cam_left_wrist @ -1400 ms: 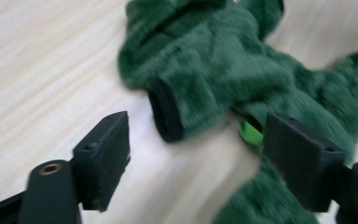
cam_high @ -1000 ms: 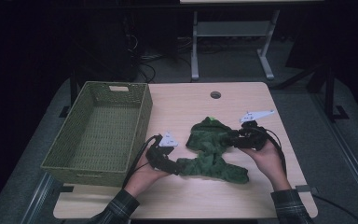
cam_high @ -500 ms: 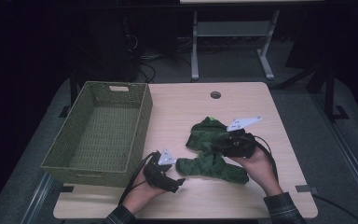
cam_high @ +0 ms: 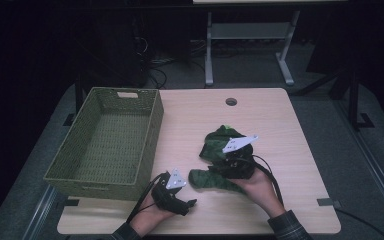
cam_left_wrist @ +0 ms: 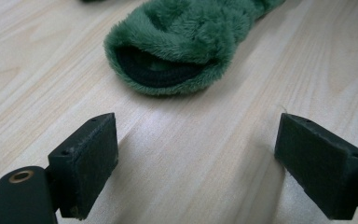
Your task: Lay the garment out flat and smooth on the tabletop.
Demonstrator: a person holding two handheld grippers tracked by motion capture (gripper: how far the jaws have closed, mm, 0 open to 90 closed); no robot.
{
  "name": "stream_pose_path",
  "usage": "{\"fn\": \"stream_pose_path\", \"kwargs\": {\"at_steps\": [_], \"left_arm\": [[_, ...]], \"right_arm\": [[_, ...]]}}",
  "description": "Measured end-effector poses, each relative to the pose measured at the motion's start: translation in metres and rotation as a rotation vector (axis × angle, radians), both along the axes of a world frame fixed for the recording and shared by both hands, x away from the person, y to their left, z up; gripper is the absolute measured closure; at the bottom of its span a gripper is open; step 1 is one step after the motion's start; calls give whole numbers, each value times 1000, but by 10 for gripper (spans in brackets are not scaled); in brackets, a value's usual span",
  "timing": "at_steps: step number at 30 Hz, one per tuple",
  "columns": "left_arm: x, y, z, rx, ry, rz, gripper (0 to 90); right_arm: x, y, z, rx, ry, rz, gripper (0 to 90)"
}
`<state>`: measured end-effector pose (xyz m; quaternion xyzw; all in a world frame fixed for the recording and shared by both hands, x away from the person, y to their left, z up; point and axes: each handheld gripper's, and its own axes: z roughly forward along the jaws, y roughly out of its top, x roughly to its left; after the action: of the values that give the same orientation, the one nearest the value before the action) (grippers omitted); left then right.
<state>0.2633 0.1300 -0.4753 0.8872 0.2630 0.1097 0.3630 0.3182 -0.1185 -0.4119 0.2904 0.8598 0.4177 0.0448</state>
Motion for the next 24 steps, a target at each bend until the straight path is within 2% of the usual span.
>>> {"fn": "stream_pose_path", "kwargs": {"at_steps": [3, 4, 7, 10, 11, 16, 21, 24], "left_arm": [[0, 4, -2, -20, -10, -19, 127], [0, 4, -2, -20, -10, -19, 127], [0, 4, -2, -23, -8, -20, 127], [0, 4, -2, -26, -8, -19, 127], [0, 4, -2, -27, -7, -19, 126], [0, 4, -2, -16, -10, -24, 126], [0, 4, -2, -19, -9, -23, 126], [0, 4, -2, -19, -8, -24, 126]], "right_arm": [[-6, 17, -1, -2, 2, 43, 696], [-6, 17, -1, -2, 2, 43, 696], [-11, 33, -4, -7, 10, 75, 708], [-12, 42, -7, -24, 11, 87, 710], [-12, 50, -12, -49, 2, 108, 715], [-11, 64, -22, -71, 13, 116, 720], [-9, 71, -34, -139, -5, 95, 720], [-8, 72, -39, -145, -2, 90, 720]]}}
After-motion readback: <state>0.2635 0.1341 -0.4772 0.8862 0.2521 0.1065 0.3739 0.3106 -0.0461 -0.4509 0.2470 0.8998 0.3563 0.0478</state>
